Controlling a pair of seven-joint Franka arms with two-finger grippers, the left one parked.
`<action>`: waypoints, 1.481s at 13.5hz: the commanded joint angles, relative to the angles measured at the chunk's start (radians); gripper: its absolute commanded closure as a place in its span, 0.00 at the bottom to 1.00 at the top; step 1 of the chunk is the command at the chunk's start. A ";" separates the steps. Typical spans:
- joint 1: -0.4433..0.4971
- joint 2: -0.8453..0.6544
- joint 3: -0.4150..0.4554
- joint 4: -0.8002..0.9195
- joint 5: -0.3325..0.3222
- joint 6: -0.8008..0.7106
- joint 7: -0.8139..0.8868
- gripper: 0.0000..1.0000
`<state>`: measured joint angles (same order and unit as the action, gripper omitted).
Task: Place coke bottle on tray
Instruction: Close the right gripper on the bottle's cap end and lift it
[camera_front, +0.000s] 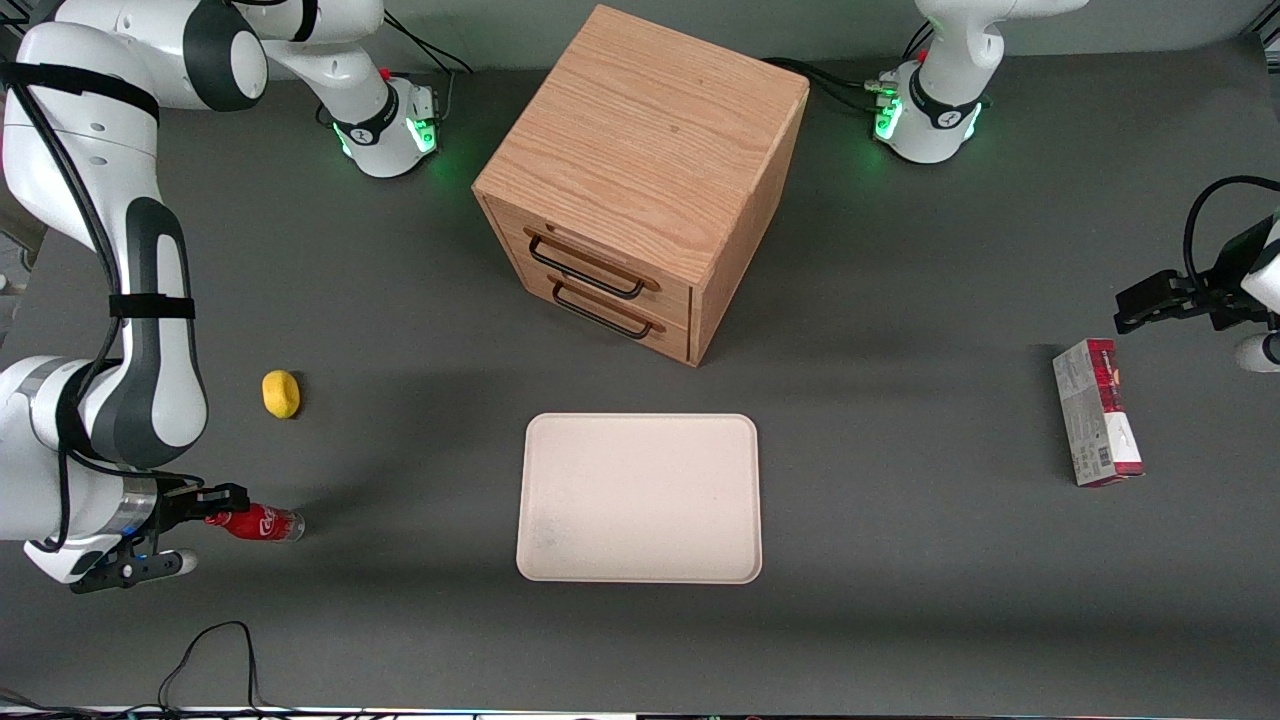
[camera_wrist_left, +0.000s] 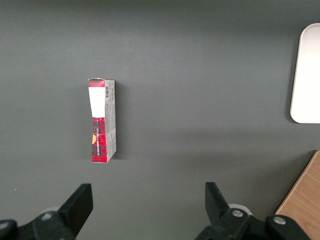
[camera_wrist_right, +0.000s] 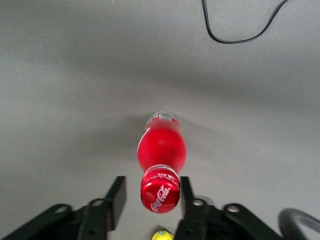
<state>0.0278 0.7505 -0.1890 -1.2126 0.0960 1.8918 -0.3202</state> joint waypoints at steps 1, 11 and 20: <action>-0.002 -0.005 -0.003 -0.007 0.004 0.013 -0.025 1.00; 0.032 -0.164 -0.004 0.007 -0.008 -0.208 0.046 1.00; 0.046 -0.434 0.005 0.033 -0.082 -0.542 0.088 1.00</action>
<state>0.0560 0.3158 -0.1886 -1.1677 0.0436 1.3514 -0.2667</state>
